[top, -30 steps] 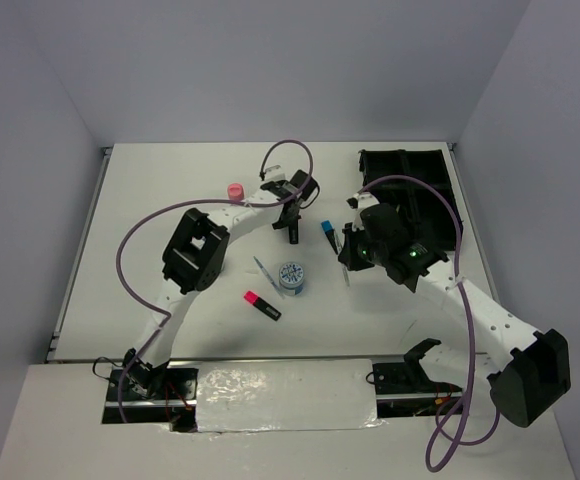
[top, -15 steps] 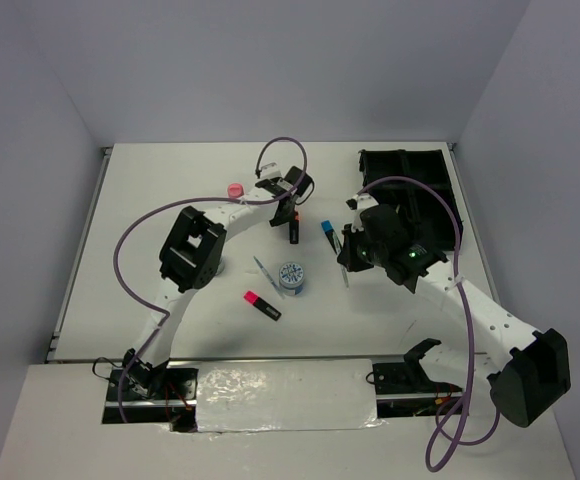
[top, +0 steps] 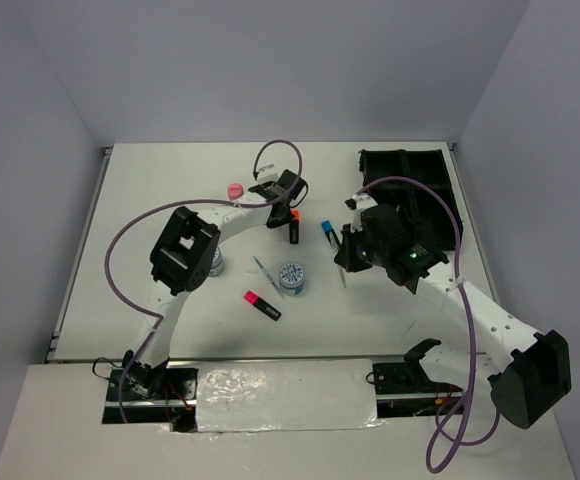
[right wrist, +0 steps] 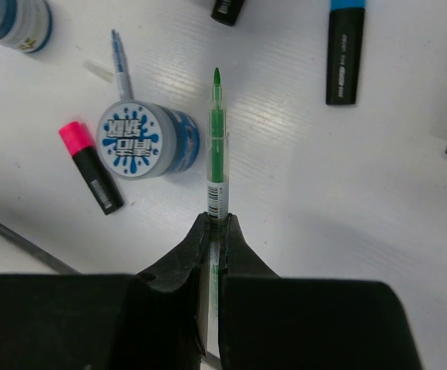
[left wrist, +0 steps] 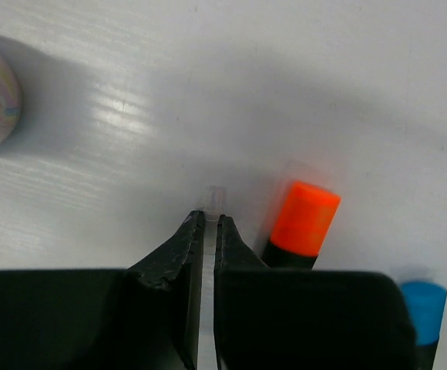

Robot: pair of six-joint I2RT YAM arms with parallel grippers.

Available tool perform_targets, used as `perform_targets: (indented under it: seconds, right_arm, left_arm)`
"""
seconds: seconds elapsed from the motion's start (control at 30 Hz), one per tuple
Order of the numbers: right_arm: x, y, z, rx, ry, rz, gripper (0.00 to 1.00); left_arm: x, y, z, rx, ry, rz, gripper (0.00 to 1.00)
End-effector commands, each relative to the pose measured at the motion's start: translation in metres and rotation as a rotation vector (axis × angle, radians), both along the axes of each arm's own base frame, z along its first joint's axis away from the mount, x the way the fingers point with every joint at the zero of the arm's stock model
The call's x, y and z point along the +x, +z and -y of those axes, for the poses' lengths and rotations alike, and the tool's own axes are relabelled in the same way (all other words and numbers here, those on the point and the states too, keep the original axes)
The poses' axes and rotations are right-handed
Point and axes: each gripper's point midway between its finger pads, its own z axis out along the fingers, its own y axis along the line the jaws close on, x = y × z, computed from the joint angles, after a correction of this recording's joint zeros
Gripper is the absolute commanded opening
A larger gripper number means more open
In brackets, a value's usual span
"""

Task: Sort the stationery into containers
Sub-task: Close the pen cap on the pen.

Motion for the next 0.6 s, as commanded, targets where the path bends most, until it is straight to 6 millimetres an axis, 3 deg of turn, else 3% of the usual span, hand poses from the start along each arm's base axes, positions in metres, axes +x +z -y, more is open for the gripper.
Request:
perform_targets:
  seconds: [0.0, 0.07, 0.17, 0.33, 0.37, 0.4, 0.43, 0.47, 0.5, 0.53, 0.57]
  right_arm:
    - [0.0, 0.018, -0.014, 0.088, 0.067, 0.074, 0.0]
    - [0.001, 0.028, -0.022, 0.137, 0.094, 0.113, 0.0]
    - [-0.001, 0.039, -0.03, 0.21, 0.124, 0.163, 0.0]
    - [0.004, 0.059, -0.039, 0.297, 0.114, 0.221, 0.0]
    - [0.003, 0.067, -0.04, 0.325, 0.107, 0.23, 0.0]
    - [0.001, 0.075, -0.042, 0.352, 0.112, 0.25, 0.0]
    - [0.0, 0.082, -0.043, 0.376, 0.109, 0.266, 0.0]
    - [-0.006, 0.097, -0.042, 0.433, 0.094, 0.294, 0.0]
    - [-0.01, 0.103, -0.046, 0.486, 0.106, 0.316, 0.0]
    - [-0.016, 0.108, -0.049, 0.53, 0.119, 0.32, 0.0]
    - [-0.027, 0.108, -0.053, 0.608, 0.132, 0.311, 0.0]
  left_arm:
    - [-0.049, -0.032, -0.011, -0.011, -0.094, -0.165, 0.0]
    - [-0.037, -0.007, 0.0, -0.07, -0.136, -0.075, 0.0]
    - [-0.012, 0.051, 0.021, -0.151, -0.218, 0.089, 0.0]
    - [0.006, 0.148, 0.036, -0.225, -0.298, 0.298, 0.0]
    - [0.004, 0.16, 0.035, -0.234, -0.305, 0.322, 0.0]
    - [0.001, 0.197, 0.032, -0.268, -0.31, 0.399, 0.0]
    - [-0.004, 0.217, 0.031, -0.296, -0.323, 0.448, 0.0]
    - [-0.018, 0.209, 0.03, -0.318, -0.351, 0.439, 0.0]
    - [-0.028, 0.272, 0.03, -0.413, -0.383, 0.614, 0.0]
    - [-0.044, 0.256, 0.025, -0.433, -0.415, 0.616, 0.0]
    - [-0.073, 0.302, 0.026, -0.535, -0.501, 0.726, 0.0]
